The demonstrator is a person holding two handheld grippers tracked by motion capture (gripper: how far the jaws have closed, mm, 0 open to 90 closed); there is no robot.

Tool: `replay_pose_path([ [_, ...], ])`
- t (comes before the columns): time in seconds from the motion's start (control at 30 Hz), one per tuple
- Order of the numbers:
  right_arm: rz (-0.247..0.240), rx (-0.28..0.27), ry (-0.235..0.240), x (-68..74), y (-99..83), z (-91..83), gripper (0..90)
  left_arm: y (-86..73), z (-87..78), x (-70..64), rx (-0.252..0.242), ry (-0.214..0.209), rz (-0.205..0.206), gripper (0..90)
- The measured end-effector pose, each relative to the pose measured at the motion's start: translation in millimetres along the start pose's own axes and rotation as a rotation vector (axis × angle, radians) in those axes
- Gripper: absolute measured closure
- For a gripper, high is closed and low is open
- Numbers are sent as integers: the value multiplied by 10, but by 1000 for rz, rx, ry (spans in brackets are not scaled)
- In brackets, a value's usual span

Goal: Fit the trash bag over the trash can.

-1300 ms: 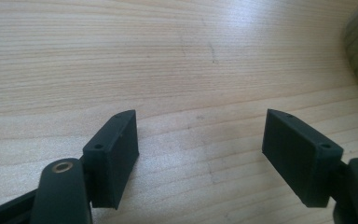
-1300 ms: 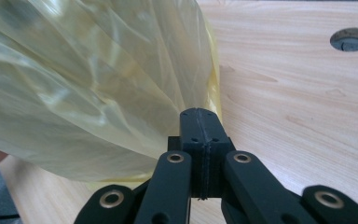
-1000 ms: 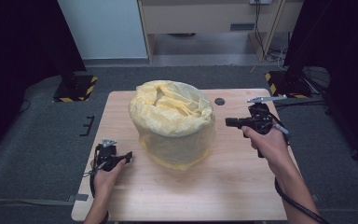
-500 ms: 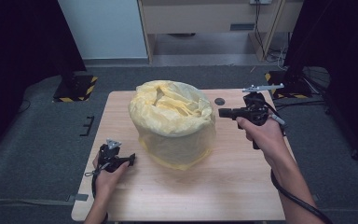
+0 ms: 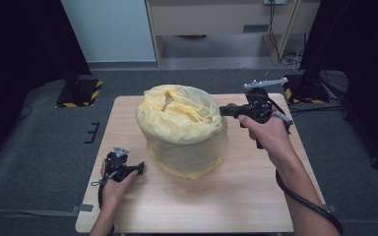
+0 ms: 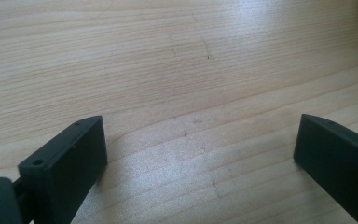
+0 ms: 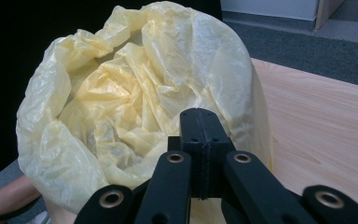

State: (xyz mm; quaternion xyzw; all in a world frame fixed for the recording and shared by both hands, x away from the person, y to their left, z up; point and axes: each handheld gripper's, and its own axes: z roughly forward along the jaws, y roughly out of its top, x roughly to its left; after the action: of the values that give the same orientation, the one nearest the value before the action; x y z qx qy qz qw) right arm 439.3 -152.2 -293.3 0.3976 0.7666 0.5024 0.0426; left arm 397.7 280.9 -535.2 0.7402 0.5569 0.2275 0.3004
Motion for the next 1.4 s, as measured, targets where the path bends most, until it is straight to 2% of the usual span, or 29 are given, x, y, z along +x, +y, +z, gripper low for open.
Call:
replay_pose_path([
  [0.33, -23, 6, 20, 157, 205, 163, 900, 0, -1, 0, 1, 0, 2, 18],
  [0.7, -64, 42, 63, 397, 416, 517, 900, -2, -2, -1, 1, -2, 4, 17],
  [1.03, -67, 60, 106, 496, 548, 857, 900, -3, -3, -3, 0, -4, 5, 17],
  [1.4, -81, 70, 139, 635, 705, 1077, 900, -4, -4, -3, 1, -6, 9, 17],
])
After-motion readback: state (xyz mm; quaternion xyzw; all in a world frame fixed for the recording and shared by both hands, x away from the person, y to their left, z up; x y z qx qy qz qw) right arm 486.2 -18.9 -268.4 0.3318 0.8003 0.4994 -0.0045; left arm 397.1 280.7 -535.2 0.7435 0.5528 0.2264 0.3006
